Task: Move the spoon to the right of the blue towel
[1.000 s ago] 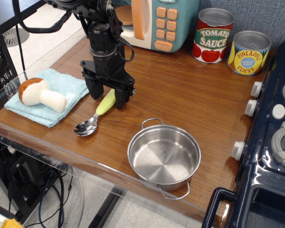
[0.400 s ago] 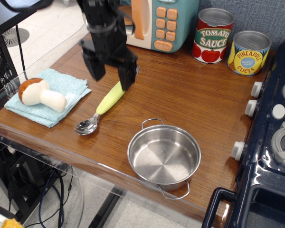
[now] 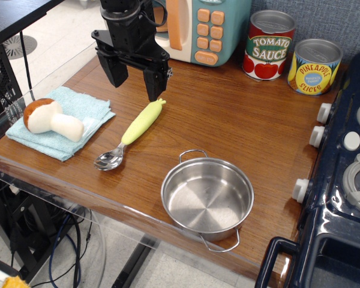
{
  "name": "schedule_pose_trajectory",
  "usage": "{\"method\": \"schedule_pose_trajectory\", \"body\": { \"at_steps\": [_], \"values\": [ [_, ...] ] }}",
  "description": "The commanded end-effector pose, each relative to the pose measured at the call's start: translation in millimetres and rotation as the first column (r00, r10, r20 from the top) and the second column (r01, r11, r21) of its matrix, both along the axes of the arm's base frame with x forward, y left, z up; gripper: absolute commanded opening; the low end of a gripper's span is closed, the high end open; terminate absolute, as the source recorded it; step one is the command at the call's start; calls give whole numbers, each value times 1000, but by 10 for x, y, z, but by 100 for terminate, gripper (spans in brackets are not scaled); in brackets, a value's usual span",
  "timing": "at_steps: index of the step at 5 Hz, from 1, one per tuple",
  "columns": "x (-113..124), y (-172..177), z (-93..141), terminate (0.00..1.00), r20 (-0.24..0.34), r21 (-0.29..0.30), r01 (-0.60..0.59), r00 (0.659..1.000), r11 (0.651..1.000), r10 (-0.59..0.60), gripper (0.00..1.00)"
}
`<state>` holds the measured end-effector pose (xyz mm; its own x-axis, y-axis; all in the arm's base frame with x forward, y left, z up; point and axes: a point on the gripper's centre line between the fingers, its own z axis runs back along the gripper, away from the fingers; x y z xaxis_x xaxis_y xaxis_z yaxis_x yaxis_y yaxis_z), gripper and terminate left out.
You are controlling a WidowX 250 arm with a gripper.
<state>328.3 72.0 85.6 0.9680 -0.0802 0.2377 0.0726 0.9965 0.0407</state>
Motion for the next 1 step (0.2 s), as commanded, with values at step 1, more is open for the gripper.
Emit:
{"method": "schedule_pose_trajectory", "body": {
  "at_steps": [1],
  "values": [
    [69,139,207,100,57,13,-8,998,1000,7,100]
  ]
}}
